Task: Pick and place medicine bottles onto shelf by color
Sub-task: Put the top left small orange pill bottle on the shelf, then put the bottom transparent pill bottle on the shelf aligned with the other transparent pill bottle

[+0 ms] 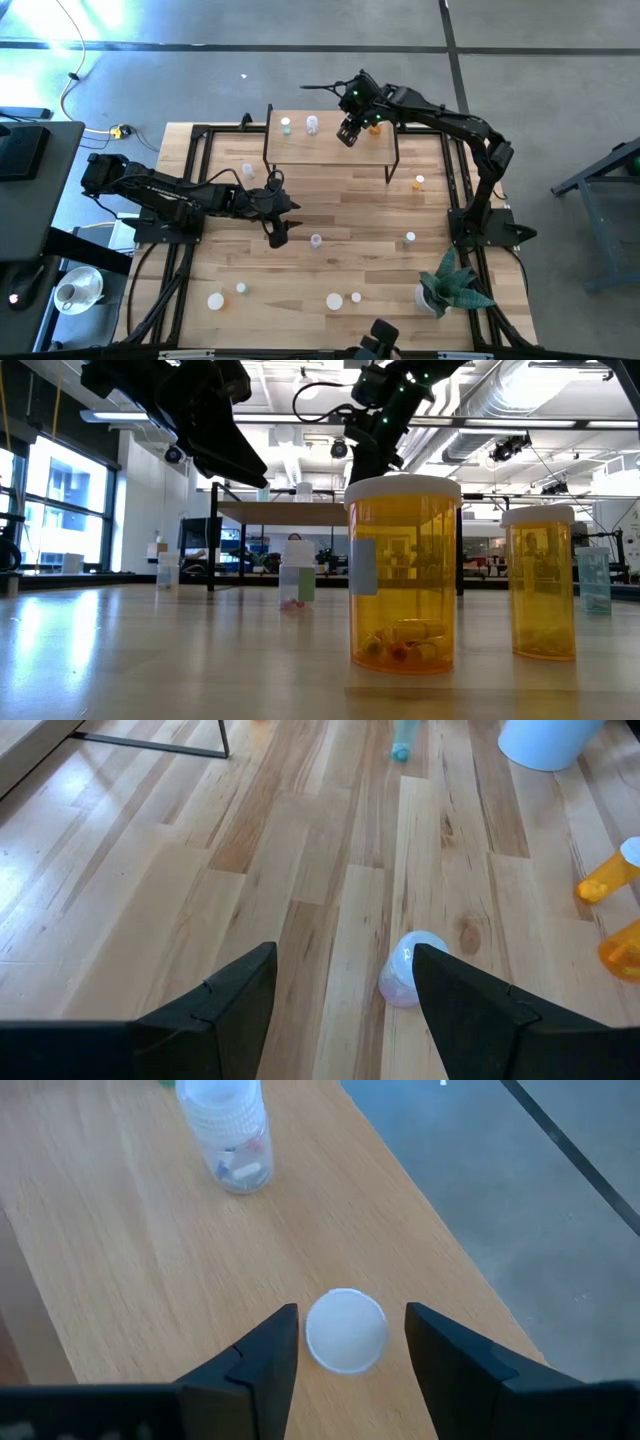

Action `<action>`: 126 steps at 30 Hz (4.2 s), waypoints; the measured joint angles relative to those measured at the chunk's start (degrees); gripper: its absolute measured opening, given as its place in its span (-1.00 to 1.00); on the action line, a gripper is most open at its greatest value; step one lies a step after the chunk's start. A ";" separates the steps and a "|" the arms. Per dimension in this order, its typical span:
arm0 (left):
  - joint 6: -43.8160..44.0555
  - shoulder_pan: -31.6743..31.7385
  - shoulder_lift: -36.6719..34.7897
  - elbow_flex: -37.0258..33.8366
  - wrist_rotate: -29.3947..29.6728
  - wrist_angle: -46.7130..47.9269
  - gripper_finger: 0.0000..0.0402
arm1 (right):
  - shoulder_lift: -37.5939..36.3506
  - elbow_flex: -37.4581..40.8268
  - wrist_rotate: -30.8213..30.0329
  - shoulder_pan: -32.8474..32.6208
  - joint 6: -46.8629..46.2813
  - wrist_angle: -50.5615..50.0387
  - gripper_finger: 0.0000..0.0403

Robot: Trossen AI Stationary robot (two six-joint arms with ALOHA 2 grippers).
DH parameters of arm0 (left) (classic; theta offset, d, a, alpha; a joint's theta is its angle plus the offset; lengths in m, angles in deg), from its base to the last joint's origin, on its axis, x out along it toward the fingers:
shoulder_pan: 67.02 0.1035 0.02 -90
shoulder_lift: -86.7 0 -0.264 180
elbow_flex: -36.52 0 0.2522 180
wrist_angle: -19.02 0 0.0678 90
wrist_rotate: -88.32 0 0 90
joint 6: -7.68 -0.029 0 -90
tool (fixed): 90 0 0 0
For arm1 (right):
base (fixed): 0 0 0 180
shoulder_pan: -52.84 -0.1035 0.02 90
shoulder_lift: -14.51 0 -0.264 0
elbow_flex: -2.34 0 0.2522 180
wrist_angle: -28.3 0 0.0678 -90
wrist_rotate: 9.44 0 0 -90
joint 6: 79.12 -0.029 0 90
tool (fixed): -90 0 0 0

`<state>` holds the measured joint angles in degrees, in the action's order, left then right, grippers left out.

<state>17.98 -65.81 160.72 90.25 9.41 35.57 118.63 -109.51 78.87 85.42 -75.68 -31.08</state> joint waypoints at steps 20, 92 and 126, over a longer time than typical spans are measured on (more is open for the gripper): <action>0.00 -0.11 -0.02 0.00 -0.44 2.46 0.12 | -1.48 -12.88 6.01 -3.49 -0.97 -24.81 -0.12; 0.06 -9.72 20.88 0.02 7.33 -21.41 0.12 | -32.13 48.09 -14.40 -41.69 -10.94 27.40 -0.12; 1.51 -8.24 25.79 0.02 7.08 -26.20 -0.38 | -32.11 48.04 -14.41 -42.64 -10.48 27.19 -0.12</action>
<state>19.49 -74.05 186.51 90.27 16.49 9.38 86.52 -61.46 64.46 42.77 -86.16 -3.90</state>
